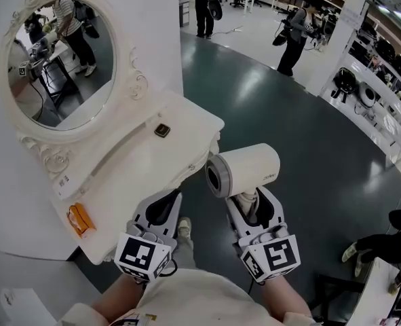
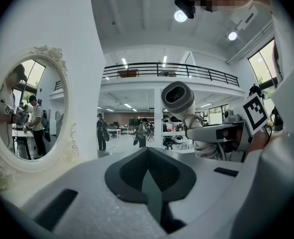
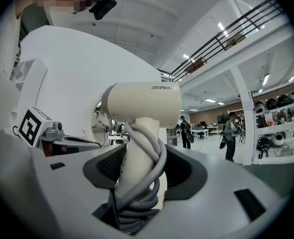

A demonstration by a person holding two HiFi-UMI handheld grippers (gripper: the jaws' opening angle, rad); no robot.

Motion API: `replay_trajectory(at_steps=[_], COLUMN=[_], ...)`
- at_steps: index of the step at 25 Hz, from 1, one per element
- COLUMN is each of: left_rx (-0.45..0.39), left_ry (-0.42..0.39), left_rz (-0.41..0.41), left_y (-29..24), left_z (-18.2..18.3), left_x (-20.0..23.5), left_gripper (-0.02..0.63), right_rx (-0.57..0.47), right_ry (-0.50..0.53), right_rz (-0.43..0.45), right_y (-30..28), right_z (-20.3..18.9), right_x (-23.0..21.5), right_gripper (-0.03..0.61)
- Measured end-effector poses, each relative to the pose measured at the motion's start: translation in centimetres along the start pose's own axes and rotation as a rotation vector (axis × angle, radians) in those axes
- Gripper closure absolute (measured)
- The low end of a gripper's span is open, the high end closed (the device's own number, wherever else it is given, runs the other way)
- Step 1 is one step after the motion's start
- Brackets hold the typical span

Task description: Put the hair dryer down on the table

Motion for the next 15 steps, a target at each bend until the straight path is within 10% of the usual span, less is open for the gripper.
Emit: replay_trajectory(at_steps=[15], left_rx=[-0.024], left_ry=[-0.013], left_rz=[-0.088], left_y=[-15.9], left_z=[3.3], left_x=[11.2], left_gripper=[0.600], right_rx=[-0.022], right_ry=[-0.001], right_rz=[-0.038], right_y=[-16.3], right_z=[3.7], right_x=[-7.6], right_gripper=[0.348])
Point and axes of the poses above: the fingertips, and each gripper's own axes: y backward along the fingers, x to its left, z out of its top, the point moved 5 cm from there along y, backward along the fingers, and after that the axes turned 13 degrees about z, right-handed, at the moved point
